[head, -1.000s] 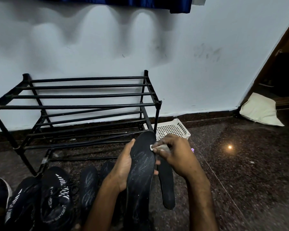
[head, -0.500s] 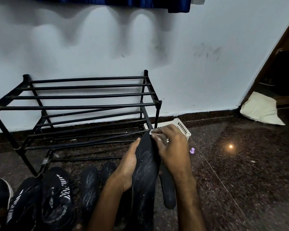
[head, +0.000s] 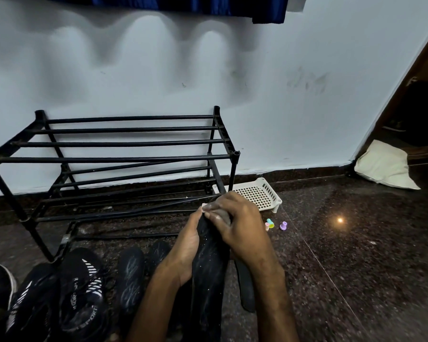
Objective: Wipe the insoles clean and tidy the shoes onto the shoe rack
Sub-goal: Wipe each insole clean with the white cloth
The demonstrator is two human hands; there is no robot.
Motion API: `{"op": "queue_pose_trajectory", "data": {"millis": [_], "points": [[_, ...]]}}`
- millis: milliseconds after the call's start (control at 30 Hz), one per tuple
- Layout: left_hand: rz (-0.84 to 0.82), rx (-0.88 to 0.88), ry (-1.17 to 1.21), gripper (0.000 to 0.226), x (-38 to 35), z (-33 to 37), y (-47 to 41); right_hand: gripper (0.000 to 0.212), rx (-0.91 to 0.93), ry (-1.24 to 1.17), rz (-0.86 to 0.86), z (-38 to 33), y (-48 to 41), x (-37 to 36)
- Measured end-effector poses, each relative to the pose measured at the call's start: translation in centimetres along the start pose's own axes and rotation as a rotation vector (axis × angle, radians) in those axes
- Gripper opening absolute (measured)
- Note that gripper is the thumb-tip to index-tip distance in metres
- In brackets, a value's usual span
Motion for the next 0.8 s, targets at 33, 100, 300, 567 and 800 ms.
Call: {"op": "queue_pose_trajectory", "data": {"millis": [33,100,300,567,800], "points": [[-0.009,-0.001,0.002,0.044,0.0,-0.1,0.0,0.014,0.0,0.015,0.006,0.1,0.1,0.0],[-0.035,0.011,-0.007,0.048,-0.2,-0.1,0.1,0.016,-0.023,0.07,0.145,0.4,0.1,0.8],[-0.064,0.043,-0.027,0.057,-0.3,0.0,0.0,0.016,-0.054,0.09,0.326,1.0,0.6,2.4],[-0.085,0.098,-0.014,0.073,0.5,-0.9,-0.4,0.009,-0.221,0.003,-0.039,3.3,1.0,3.2],[-0.102,0.09,0.056,0.07,0.2,-0.7,-0.6,0.012,-0.156,0.014,0.106,2.1,0.6,3.0]]}}
Point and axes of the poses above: each hand's wrist, its own y-axis away from the middle knuckle, its own x-axis out of the back of the hand, z = x × y, the point moved 4 cm from there along -y, towards the middle knuckle, and after that the axes turned 14 degrees about -y, right-handed, at the moved point
